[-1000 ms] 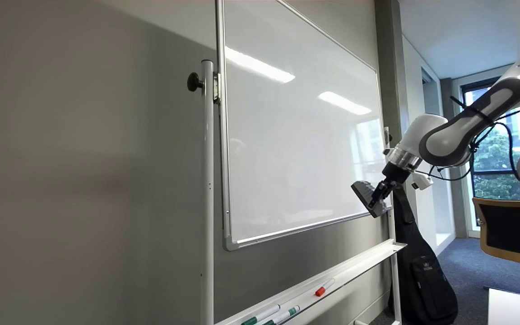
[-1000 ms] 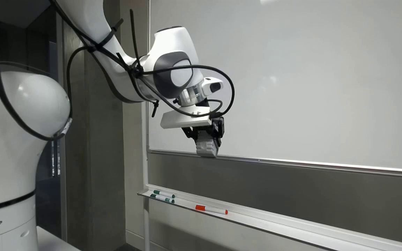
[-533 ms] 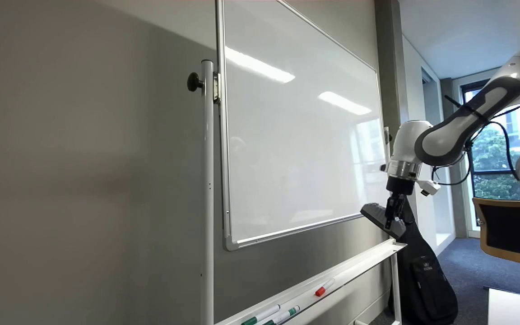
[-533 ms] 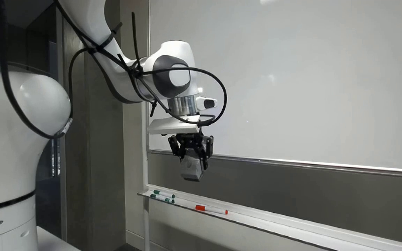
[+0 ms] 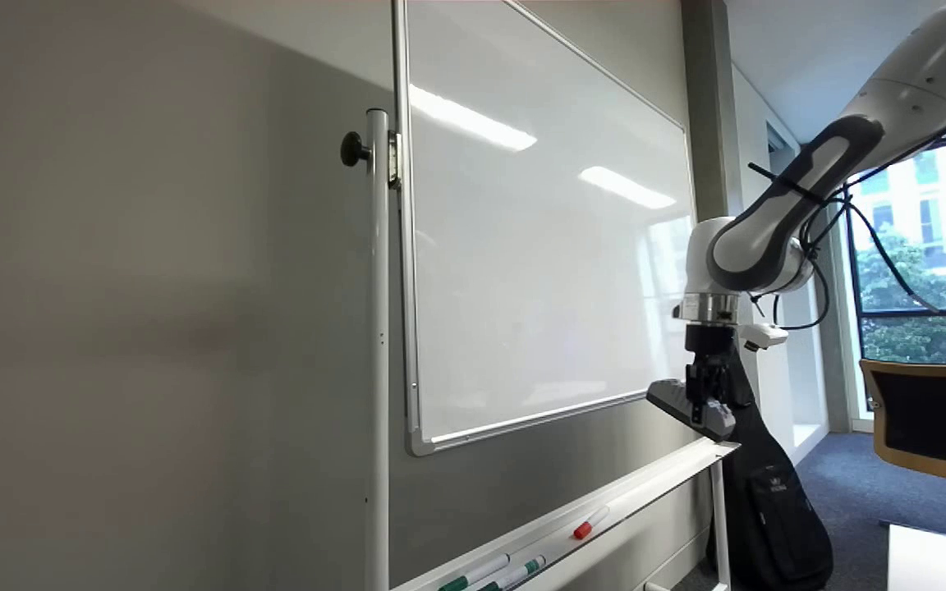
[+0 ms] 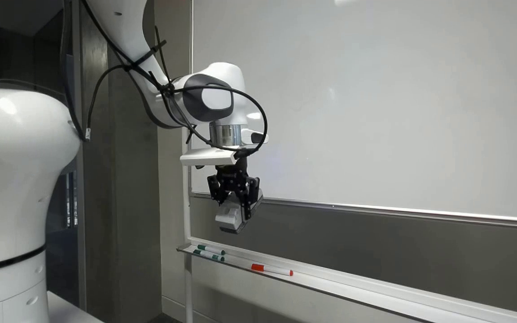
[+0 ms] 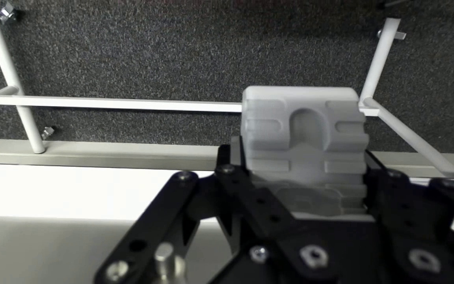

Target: Wipe the white board with the grey eraser

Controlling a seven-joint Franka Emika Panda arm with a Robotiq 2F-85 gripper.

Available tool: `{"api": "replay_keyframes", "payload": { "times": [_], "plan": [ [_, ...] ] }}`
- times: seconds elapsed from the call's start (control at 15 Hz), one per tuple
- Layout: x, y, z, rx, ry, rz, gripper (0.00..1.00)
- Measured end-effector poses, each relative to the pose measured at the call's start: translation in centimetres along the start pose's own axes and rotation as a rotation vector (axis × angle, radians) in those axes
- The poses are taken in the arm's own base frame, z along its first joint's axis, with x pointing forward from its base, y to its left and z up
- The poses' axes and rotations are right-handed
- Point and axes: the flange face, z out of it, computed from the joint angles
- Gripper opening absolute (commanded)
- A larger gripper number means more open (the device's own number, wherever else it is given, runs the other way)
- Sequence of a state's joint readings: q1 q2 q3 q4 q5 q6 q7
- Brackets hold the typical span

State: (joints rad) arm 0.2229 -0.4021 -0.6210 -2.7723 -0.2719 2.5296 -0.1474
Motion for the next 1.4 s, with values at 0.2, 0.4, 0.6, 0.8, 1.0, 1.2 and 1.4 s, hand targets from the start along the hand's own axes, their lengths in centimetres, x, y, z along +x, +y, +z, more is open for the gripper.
{"api": "replay_keyframes", "payload": {
  "times": [0.2, 0.4, 0.6, 0.8, 1.0, 1.2, 1.4],
  "plan": [
    [1.1, -0.4, -0.9, -0.063, 0.039, -0.015, 0.38],
    [1.8, -0.4, -2.1, -0.110, 0.108, -0.024, 0.38],
    [2.1, -0.6, -2.8, -0.119, 0.131, -0.018, 0.38],
    [2.1, -0.7, -2.8, -0.113, 0.131, -0.006, 0.38],
    [3.2, -0.5, -6.3, -0.105, 0.268, 0.033, 0.38],
    [3.7, -0.2, -10.5, -0.107, 0.442, 0.066, 0.38],
    [4.0, 0.0, -13.2, -0.121, 0.618, 0.093, 0.38]
  ]
}}
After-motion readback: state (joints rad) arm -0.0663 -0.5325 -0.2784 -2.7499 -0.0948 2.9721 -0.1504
